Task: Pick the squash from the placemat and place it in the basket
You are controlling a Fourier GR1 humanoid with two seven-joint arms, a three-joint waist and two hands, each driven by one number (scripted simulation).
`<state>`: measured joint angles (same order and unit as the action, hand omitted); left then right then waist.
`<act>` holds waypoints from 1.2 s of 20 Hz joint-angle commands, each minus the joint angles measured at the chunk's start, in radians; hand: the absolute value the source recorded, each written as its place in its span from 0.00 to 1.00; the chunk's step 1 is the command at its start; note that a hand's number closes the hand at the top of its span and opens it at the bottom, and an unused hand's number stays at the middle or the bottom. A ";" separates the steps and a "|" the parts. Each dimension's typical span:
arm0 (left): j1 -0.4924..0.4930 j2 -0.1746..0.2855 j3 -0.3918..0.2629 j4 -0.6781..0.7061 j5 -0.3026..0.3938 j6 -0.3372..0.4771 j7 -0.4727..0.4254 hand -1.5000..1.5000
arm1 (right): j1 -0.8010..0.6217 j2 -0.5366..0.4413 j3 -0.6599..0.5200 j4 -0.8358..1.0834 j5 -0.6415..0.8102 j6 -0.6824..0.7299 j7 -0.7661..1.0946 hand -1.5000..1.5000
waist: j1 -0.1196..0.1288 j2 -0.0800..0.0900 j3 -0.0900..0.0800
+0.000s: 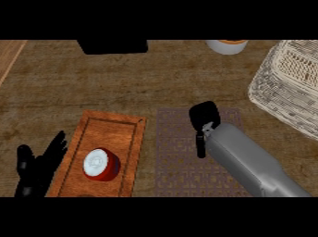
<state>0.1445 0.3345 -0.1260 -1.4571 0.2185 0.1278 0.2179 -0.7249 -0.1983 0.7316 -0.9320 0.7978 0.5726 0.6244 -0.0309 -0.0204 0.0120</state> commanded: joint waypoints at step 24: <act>0.196 0.002 0.053 -0.074 0.034 0.027 -0.006 0.50 | 0.390 -0.641 -0.874 -0.590 -0.962 0.004 -1.014 1.00 | -0.134 0.003 -0.009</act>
<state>0.3169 0.3456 -0.0494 -1.5529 0.2546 0.1684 0.1974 -0.3732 -0.6982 0.0575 -1.5615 -0.0019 0.4788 -0.3279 -0.1849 -0.0287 0.0141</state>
